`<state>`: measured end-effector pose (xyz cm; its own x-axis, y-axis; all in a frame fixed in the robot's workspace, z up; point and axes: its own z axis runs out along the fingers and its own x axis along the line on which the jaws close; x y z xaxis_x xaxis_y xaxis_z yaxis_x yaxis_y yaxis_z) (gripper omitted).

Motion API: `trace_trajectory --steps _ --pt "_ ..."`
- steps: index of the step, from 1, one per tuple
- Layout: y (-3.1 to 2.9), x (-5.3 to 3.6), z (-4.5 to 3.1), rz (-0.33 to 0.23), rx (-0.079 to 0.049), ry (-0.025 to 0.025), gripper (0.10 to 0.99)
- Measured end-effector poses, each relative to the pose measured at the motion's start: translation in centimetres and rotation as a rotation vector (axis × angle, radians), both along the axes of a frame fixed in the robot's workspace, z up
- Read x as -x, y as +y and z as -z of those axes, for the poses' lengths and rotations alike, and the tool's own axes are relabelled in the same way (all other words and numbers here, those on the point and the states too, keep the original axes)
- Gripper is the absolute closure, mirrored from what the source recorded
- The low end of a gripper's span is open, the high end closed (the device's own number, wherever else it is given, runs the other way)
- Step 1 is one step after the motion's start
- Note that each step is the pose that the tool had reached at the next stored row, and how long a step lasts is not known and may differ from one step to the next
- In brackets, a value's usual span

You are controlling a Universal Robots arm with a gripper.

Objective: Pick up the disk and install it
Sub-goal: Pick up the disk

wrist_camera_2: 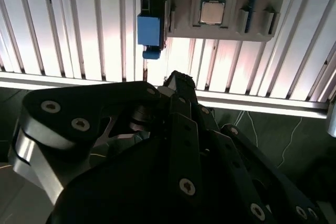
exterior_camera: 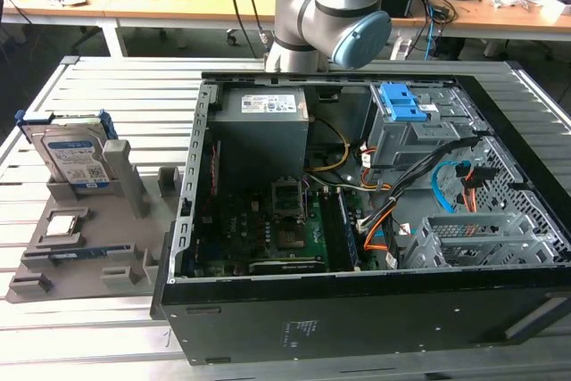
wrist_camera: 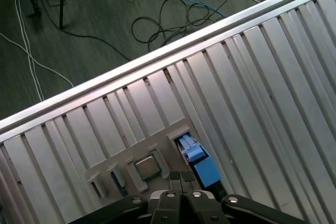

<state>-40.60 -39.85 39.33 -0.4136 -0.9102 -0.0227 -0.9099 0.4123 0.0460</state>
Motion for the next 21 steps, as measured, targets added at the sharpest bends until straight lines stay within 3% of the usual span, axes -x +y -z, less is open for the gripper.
trace_trajectory --steps 21 --pt "0.00 0.00 0.00 -0.214 0.000 0.0000 0.980"
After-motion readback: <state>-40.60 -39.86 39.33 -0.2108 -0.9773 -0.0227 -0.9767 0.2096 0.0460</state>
